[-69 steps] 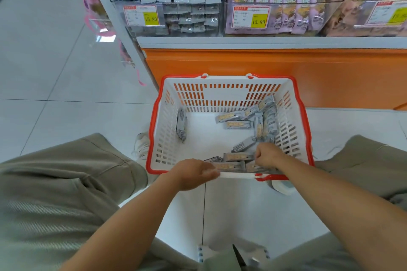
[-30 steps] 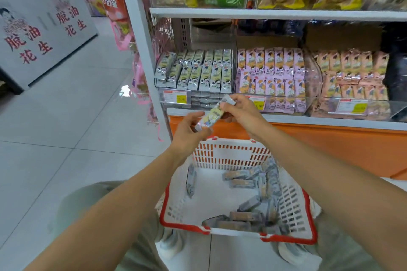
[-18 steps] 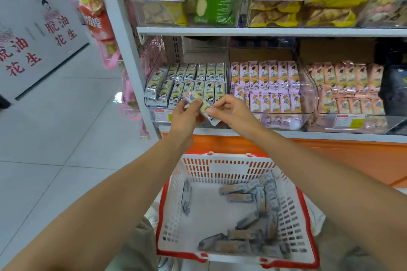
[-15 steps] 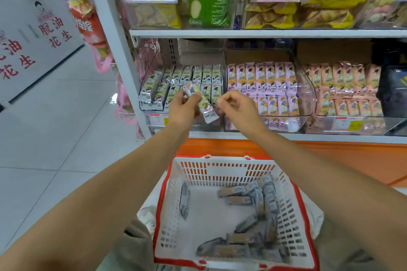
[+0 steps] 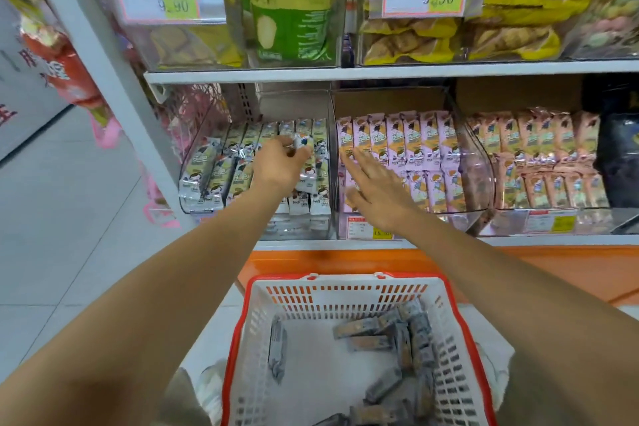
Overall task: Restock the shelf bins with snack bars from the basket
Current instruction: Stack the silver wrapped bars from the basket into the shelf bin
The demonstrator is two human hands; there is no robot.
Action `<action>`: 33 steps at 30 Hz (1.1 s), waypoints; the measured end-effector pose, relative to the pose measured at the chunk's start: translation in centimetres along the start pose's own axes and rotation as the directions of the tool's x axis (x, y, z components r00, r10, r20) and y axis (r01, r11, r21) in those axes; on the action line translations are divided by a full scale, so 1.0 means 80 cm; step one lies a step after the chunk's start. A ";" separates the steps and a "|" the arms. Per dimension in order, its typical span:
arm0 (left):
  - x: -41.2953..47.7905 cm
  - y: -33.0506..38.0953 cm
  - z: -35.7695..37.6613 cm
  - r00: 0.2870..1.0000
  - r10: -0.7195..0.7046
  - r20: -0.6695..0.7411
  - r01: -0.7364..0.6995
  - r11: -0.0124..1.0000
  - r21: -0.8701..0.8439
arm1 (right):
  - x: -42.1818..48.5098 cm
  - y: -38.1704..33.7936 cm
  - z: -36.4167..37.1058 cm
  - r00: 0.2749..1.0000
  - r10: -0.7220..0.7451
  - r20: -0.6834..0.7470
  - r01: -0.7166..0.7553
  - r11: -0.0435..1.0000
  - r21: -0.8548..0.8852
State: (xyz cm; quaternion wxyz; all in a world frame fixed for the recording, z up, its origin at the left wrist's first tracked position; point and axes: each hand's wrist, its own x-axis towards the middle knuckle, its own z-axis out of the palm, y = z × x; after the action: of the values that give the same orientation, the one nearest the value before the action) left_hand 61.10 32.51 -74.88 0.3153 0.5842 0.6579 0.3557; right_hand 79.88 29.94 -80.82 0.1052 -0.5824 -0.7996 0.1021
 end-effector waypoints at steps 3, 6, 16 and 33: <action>0.000 -0.003 0.004 0.996 0.084 0.003 -0.084 0.981 0.173 | 0.002 0.002 0.006 1.000 0.007 -0.008 -0.008 1.000 -0.026; -0.007 -0.009 0.003 0.992 0.127 -0.024 -0.115 0.954 0.277 | 0.003 0.003 0.008 1.000 0.003 -0.022 -0.003 1.000 -0.013; -0.042 -0.009 -0.004 0.990 0.132 0.054 -0.142 0.899 0.414 | -0.001 0.000 0.006 1.000 0.017 -0.008 -0.016 1.000 0.022; 0.023 0.013 0.035 0.991 0.072 -0.116 -0.052 0.983 0.173 | 0.046 0.007 0.008 0.988 0.038 -0.153 -0.041 0.999 -0.022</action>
State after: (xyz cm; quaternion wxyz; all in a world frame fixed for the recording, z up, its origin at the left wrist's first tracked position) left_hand 63.81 34.71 -75.53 0.2124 0.6065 0.6853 0.3427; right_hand 79.12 33.60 -81.43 0.1566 -0.6055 -0.7787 0.0494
